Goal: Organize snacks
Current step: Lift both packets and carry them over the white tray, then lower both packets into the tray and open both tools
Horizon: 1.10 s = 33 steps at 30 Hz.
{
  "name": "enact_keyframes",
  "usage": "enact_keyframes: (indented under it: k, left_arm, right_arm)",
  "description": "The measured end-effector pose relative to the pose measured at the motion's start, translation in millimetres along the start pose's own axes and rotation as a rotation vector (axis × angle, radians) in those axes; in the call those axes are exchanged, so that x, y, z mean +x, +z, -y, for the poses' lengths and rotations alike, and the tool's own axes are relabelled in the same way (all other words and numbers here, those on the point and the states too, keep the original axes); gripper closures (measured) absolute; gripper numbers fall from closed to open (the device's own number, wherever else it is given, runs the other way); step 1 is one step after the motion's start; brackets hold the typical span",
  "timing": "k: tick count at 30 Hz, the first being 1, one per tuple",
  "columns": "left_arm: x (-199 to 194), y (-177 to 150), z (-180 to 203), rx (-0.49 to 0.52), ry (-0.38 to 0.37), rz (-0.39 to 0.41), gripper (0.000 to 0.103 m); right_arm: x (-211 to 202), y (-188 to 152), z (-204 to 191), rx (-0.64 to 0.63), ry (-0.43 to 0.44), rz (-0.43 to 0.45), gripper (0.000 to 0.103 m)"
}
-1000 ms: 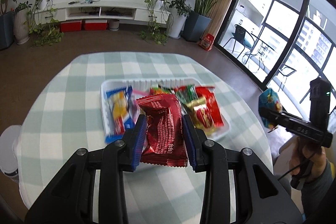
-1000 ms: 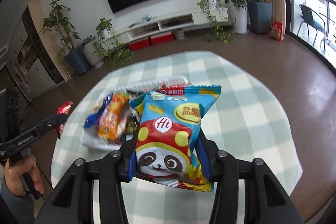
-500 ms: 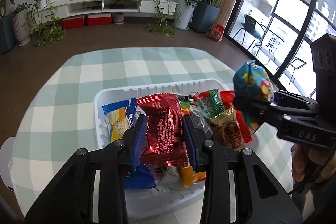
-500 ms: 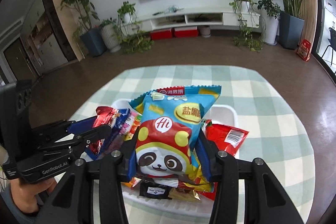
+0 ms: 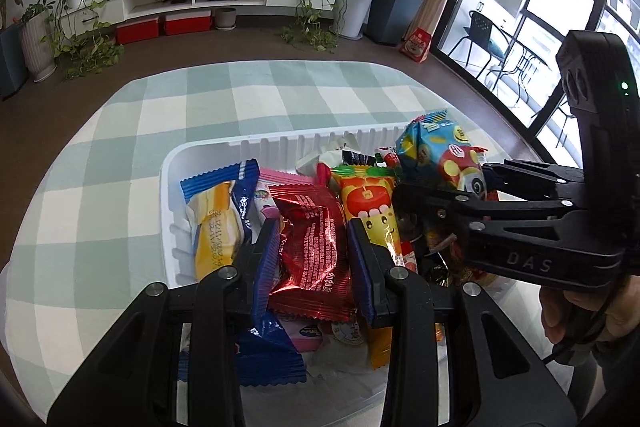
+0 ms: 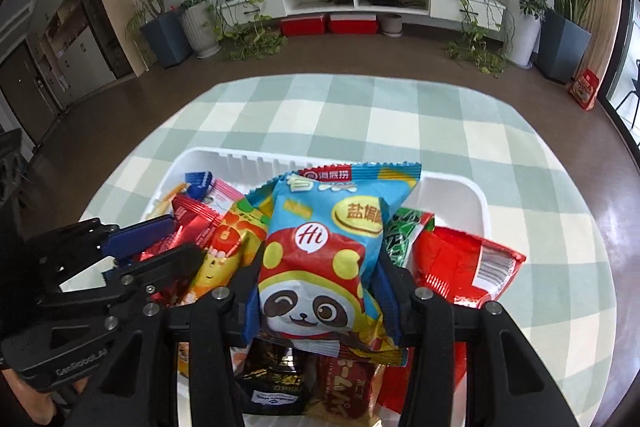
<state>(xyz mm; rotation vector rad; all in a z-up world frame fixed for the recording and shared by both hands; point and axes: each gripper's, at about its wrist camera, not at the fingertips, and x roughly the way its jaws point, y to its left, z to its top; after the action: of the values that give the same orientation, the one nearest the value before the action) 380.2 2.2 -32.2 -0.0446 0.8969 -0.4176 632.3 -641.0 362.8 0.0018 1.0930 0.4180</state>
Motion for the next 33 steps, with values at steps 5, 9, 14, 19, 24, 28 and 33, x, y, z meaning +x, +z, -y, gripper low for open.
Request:
enact_keyframes:
  k: [5, 9, 14, 19, 24, 28, 33]
  left_arm:
    - [2.8, -2.0, 1.8, 0.007, 0.005, -0.001, 0.071]
    - [3.9, -2.5, 2.9, 0.013, 0.01, -0.001, 0.071]
    - [7.6, -4.6, 2.3, 0.008, 0.011, -0.011, 0.069]
    - [7.3, -5.7, 2.6, 0.006, 0.011, -0.006, 0.069]
    - [0.1, -4.0, 2.5, -0.003, 0.009, 0.017, 0.062]
    - [-6.9, -2.2, 4.3, -0.004, 0.02, 0.036, 0.054]
    - [-11.7, -0.5, 7.3, 0.002, 0.01, 0.045, 0.054]
  right_arm:
    - [5.8, -1.9, 0.3, -0.009, -0.005, -0.007, 0.053]
    - [11.6, -4.9, 6.3, 0.029, 0.02, -0.012, 0.053]
    - [13.1, -7.0, 2.6, 0.005, 0.007, -0.014, 0.052]
    - [13.7, -8.8, -1.1, -0.021, 0.003, -0.014, 0.047]
    - [4.9, -8.6, -5.8, -0.044, -0.021, 0.011, 0.046]
    - [-3.9, -9.5, -8.5, -0.067, -0.031, 0.041, 0.046]
    - [-11.2, -9.7, -6.8, -0.067, -0.03, 0.065, 0.045]
